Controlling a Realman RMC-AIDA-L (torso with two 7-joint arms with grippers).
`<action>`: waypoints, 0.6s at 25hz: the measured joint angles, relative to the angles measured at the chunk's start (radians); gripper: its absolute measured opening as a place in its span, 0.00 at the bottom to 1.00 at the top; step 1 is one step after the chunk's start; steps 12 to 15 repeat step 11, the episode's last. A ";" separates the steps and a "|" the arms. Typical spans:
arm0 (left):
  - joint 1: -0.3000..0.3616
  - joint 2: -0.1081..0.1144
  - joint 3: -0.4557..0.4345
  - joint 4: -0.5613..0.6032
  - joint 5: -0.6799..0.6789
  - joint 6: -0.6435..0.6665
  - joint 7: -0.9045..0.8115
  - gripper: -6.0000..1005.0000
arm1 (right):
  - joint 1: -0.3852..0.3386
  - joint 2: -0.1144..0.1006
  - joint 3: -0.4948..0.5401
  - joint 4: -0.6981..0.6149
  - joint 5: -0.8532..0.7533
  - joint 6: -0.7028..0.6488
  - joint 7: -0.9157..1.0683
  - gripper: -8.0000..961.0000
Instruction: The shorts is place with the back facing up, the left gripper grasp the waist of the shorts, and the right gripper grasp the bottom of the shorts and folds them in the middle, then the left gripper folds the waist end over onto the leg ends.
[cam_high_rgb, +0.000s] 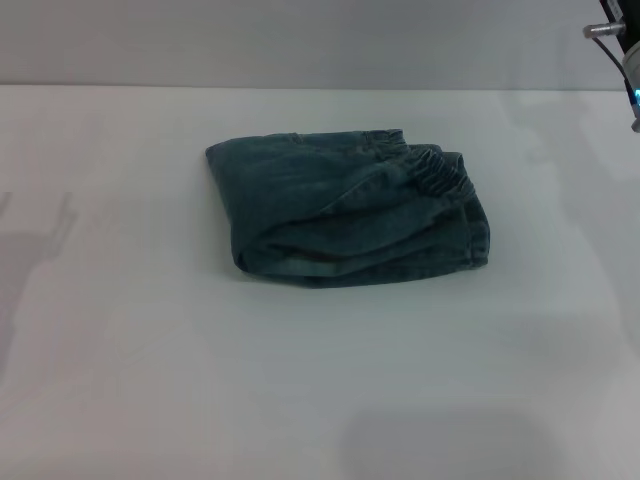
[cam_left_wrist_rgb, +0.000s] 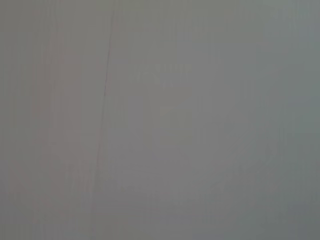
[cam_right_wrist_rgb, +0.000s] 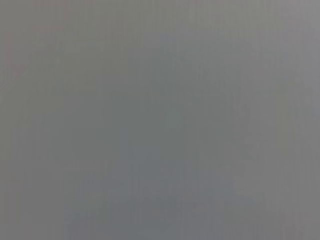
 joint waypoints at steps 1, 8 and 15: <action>0.000 0.000 0.000 0.000 0.000 0.000 0.000 0.79 | 0.000 0.000 0.000 0.000 0.000 0.002 0.000 0.67; 0.000 0.000 0.001 -0.002 0.000 0.000 -0.001 0.79 | 0.000 0.000 0.003 0.000 0.002 0.006 0.002 0.67; 0.000 0.000 0.002 -0.003 0.000 0.000 -0.001 0.79 | -0.004 0.001 0.003 0.000 0.002 0.006 0.003 0.67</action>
